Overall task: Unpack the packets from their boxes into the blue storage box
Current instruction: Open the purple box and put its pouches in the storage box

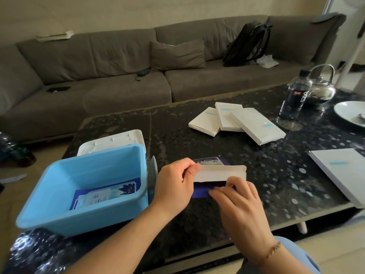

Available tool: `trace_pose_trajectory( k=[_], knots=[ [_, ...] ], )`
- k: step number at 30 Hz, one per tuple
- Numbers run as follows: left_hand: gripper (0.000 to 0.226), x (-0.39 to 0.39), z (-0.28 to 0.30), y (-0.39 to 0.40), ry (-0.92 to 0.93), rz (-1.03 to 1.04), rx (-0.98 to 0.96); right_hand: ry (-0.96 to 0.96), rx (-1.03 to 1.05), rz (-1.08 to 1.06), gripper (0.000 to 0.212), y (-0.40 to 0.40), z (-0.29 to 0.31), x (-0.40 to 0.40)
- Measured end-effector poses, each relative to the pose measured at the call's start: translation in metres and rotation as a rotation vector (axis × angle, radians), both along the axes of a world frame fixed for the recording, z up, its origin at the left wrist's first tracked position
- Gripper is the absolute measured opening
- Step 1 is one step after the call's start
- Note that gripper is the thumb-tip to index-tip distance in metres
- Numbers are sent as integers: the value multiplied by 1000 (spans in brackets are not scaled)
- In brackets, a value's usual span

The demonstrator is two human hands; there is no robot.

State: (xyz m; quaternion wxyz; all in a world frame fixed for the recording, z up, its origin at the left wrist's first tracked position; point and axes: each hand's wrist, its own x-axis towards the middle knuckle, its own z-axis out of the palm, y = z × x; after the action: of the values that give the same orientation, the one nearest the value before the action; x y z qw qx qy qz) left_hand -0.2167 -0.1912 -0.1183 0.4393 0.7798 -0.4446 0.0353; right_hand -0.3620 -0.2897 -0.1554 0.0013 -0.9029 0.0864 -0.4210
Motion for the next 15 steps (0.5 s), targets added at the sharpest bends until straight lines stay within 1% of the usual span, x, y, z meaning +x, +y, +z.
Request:
trace_pose_trajectory(
  k=[3, 6, 8, 11, 13, 15],
  knots=[
    [22, -1, -2, 2, 9, -51, -31, -52, -53, 52, 13, -2, -1, -12],
    [22, 1, -5, 3, 62, -86, -33, -115, -118, 98, 8, 1, -2, -23],
    [22, 2, -10, 5, 95, -108, -31, -126, -148, 135, 13, 2, -5, -31],
    [30, 1, -23, 9, 107, -145, 24, -121, -158, 200, 23, 2, -5, -44],
    [25, 1, -33, 12, 96, -153, 71, -105, -138, 216, 30, 2, 0, -52],
    [17, 2, -40, 16, 34, -190, 133, -90, -107, 235, 31, 3, 6, -57]
  ],
)
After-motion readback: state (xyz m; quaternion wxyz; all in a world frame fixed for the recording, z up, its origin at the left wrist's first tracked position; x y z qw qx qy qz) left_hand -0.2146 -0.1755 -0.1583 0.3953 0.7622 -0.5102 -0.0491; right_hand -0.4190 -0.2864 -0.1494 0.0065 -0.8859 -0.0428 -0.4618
